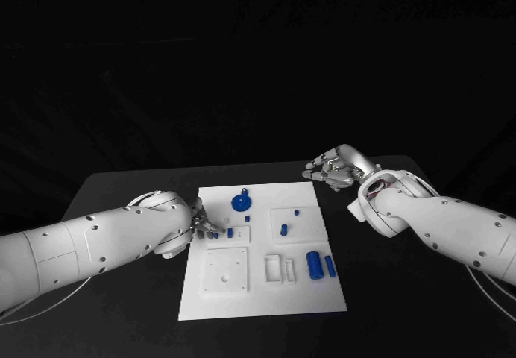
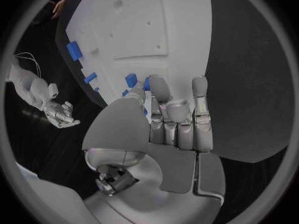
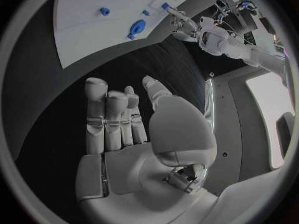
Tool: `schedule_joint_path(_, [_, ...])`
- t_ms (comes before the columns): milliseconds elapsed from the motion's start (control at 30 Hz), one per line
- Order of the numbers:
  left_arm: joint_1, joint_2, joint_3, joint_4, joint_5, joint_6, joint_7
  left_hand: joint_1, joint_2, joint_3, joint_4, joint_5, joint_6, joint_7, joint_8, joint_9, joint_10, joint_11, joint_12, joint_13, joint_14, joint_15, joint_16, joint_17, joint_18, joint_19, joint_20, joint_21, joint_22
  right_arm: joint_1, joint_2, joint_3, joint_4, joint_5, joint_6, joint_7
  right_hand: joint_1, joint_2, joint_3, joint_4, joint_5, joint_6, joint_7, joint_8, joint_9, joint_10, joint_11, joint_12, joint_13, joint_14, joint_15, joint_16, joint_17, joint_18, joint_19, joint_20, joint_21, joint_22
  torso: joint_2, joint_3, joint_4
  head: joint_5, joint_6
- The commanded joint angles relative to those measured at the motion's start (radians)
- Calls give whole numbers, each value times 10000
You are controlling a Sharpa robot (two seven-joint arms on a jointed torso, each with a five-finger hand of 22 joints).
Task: Assemble the parts on the task board
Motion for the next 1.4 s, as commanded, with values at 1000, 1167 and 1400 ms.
schedule_joint_path(1000, [-3, 33, 2, -71, -100, -184, 255, 193, -575, -103, 911, -249, -335, 154, -335, -256, 513, 63, -470, -322, -158, -50, -472, -376, -426, -1, -487, -275, 166, -34, 16, 3, -3, -13, 124, 100, -42, -60, -27, 12, 52, -55, -11, -37, -3, -39, 0, -44, 11, -32, -23, -31, -1, 94, 79, -1, -20, 615, -2, 4, 4, -26, -10])
schedule_joint_path(1167, [-3, 38, 2, -72, -88, -110, 289, 250, -574, -103, 862, -247, -373, 167, -364, -263, 513, 73, -563, -319, -166, -43, -532, -404, -461, -5, -503, -333, 166, -35, 15, 3, -1, -12, 124, 100, -42, -60, -27, 12, 52, -55, -11, -37, -3, -39, 0, -44, 11, -32, -23, -31, -1, 94, 79, -1, -20, 615, 2, 4, 3, -23, -7])
schedule_joint_path(1400, [-3, 38, 3, -101, -82, -120, 324, 98, -649, -153, 925, -245, -412, 193, -396, -261, 510, 90, -694, -283, -191, -36, -599, -439, -461, 14, -514, -426, 172, -36, 14, 3, 3, -9, 122, 99, -52, -67, -43, 22, 53, -76, -4, -39, -4, -49, 4, -62, -3, -39, -21, -46, -13, 96, 74, 0, -43, 609, 4, 4, -2, -25, 2])
